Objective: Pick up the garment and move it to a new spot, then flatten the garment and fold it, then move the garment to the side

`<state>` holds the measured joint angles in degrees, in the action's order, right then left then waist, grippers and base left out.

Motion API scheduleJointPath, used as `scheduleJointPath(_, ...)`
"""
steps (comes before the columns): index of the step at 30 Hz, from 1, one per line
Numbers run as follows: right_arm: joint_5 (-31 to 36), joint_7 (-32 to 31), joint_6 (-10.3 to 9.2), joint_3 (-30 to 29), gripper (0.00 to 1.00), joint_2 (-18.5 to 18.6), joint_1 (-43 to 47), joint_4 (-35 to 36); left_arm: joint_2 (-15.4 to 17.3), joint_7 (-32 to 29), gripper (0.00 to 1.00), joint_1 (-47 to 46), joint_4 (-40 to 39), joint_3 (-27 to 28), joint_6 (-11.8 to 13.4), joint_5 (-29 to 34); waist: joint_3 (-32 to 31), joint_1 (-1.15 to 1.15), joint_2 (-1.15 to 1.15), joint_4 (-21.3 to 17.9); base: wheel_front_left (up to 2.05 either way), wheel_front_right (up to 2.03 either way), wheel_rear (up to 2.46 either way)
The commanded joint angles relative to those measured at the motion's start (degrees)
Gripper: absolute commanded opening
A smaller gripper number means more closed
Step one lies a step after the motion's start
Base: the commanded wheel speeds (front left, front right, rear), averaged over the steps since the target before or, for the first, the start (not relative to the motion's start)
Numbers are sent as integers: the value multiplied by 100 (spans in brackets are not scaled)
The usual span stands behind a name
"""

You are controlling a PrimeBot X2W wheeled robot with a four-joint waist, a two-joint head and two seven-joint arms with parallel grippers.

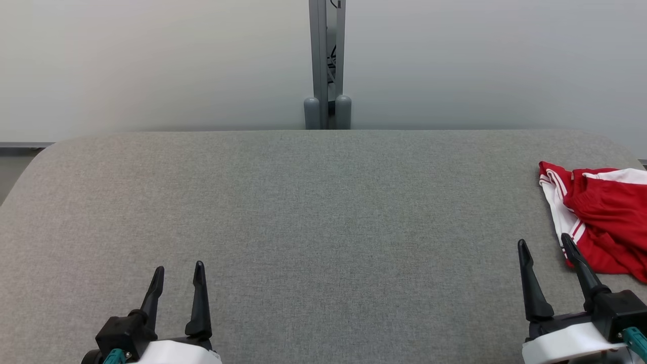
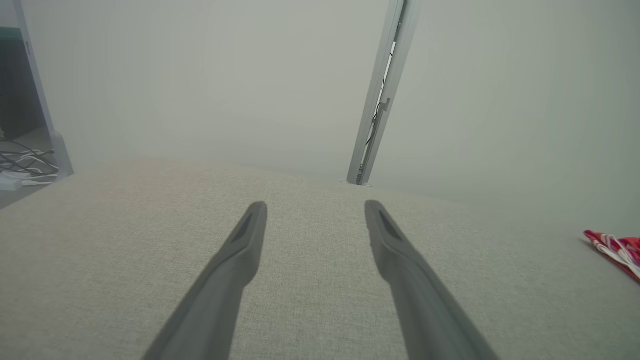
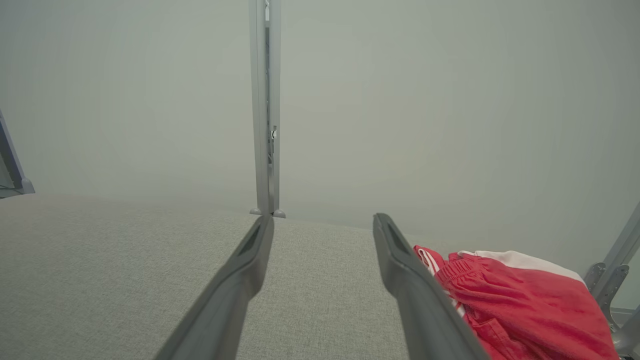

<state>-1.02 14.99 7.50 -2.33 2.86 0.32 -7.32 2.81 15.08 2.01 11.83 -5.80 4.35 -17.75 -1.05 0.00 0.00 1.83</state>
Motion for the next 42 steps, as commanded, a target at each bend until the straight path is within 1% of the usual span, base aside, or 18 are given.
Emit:
scheduleJointPath(1, -21, 25, 0, -11, 100, 17, 10, 15, 24, 6, 100, -17, 8, 18, -26, -52, 4, 0, 0, 11, 0, 0, 0)
scheduleJointPath(23, 87, 26, 0, 62, 100, 17, -27, -3, 24, 6, 100, 5, 60, 84, 3, -219, -10, 0, 0, 70, 0, 0, 0)
scheduleJointPath(24, 75, 0, 0, 78, 0, 0, -3, -3, 0, 0, 0, 0, 49, 63, -16, -188, -9, 0, 0, 71, 0, 0, 0)
scheduleJointPath(29, 63, -30, 0, 84, 0, -67, 79, -202, -25, -18, 0, 74, 237, 36, -20, -215, -8, 0, 0, 71, 0, 0, 0)
scheduleJointPath(42, -1564, -504, 0, -270, 0, -52, 82, -154, -19, -305, 0, -210, 321, -18, -211, -1527, 4, 0, 0, 44, 0, 0, 0)
